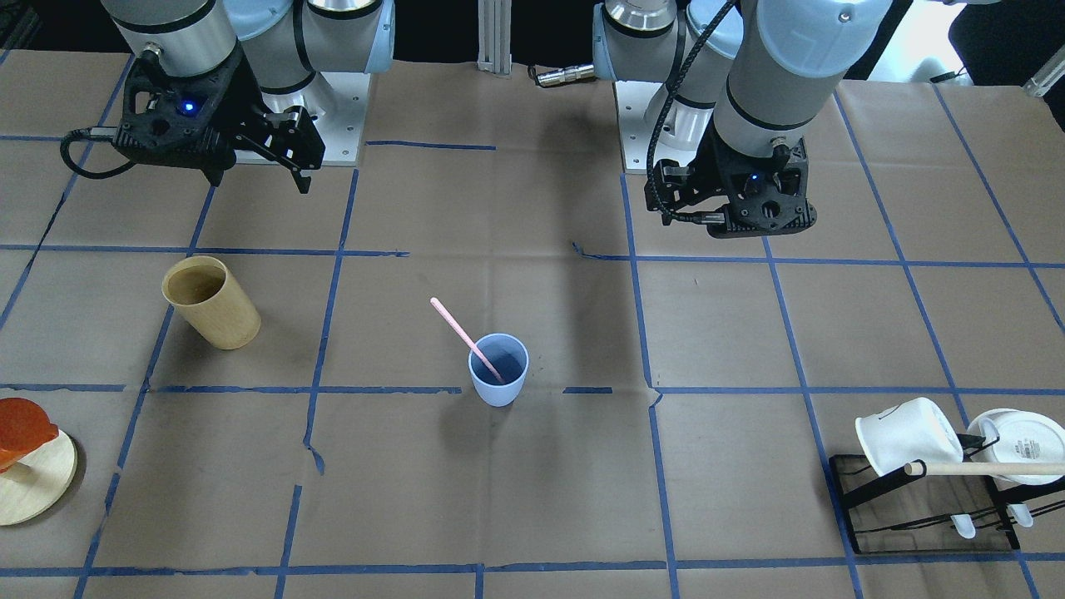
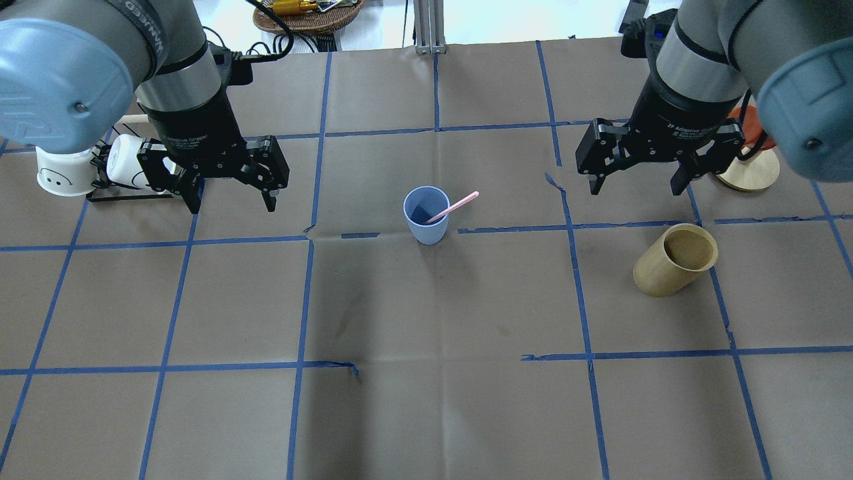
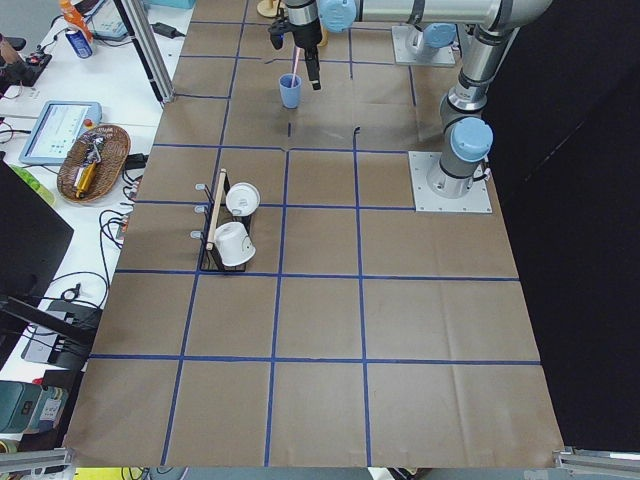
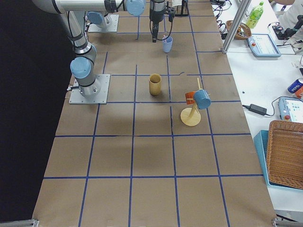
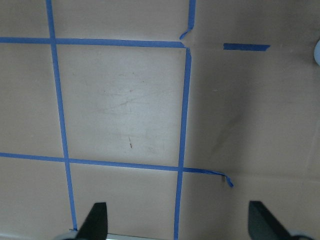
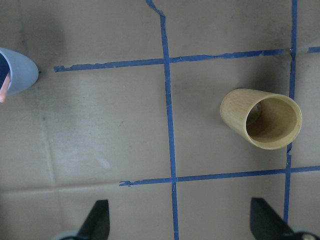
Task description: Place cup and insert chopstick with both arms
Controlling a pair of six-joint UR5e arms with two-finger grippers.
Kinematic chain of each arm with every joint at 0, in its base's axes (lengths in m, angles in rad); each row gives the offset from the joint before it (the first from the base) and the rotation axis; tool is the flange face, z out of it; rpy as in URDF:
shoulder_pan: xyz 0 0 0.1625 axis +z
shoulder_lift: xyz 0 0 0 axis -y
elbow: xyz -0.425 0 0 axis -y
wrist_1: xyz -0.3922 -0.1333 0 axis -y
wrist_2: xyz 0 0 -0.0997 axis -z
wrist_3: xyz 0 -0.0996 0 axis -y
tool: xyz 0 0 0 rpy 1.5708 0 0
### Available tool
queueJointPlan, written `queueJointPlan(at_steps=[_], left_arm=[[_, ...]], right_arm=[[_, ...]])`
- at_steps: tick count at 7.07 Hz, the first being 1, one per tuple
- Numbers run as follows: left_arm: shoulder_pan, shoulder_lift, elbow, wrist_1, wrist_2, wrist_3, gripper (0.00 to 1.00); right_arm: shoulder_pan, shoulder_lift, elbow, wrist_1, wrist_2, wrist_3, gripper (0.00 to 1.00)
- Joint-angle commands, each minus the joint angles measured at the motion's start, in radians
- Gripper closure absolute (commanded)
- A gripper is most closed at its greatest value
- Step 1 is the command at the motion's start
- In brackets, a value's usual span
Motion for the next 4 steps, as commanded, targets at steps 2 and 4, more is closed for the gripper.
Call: queueJointPlan(at_steps=[2,4], left_arm=[[0.008,0.015,-0.007,0.153,-0.118,-0.002,0.01],[0.006,0.018,-0.021,0.186,-0.117,0.000,0.03]], right_arm=[[-0.001,-0.002,-0.003,0.000,0.003,0.001,0.00],[-0.003,-0.014,-0.001,0.016,-0.004,0.006,0.00]])
